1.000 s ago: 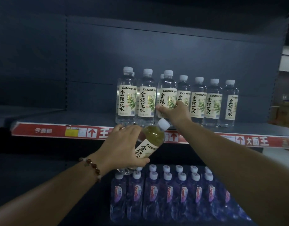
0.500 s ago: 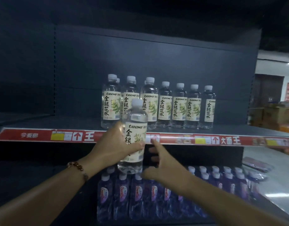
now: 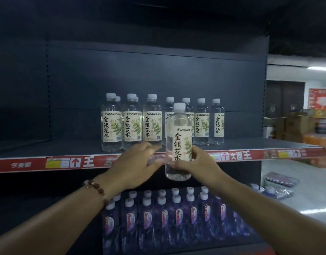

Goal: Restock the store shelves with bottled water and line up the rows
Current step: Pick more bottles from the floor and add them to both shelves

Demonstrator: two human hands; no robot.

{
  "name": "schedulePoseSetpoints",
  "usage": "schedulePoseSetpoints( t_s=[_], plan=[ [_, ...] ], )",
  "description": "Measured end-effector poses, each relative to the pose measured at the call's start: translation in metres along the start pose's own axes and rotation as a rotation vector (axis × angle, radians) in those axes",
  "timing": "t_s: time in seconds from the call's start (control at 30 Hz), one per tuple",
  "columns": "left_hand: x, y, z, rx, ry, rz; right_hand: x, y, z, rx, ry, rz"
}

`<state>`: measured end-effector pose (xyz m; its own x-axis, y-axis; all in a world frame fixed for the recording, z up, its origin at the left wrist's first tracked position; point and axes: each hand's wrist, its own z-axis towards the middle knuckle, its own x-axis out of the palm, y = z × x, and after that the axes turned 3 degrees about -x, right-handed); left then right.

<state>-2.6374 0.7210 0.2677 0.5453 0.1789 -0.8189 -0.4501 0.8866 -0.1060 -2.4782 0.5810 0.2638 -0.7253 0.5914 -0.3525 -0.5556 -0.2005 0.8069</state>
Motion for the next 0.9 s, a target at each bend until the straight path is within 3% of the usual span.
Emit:
schedulePoseSetpoints(
  t_s=[0.07,0.23,0.47,0.9],
  plan=[
    [0.014,0.016,0.004,0.095,-0.028,0.261,-0.007,-0.001,0.012,0.024,-0.036,0.021],
    [0.042,0.041,0.01,0.163,-0.044,0.469,-0.007,-0.003,0.046,0.069,-0.144,0.024],
    [0.052,0.052,0.012,0.189,-0.149,0.467,0.015,0.0,0.085,0.063,-0.296,-0.076],
    [0.061,0.06,0.016,0.174,-0.188,0.402,0.03,-0.019,0.125,0.076,-0.292,-0.274]
  ],
)
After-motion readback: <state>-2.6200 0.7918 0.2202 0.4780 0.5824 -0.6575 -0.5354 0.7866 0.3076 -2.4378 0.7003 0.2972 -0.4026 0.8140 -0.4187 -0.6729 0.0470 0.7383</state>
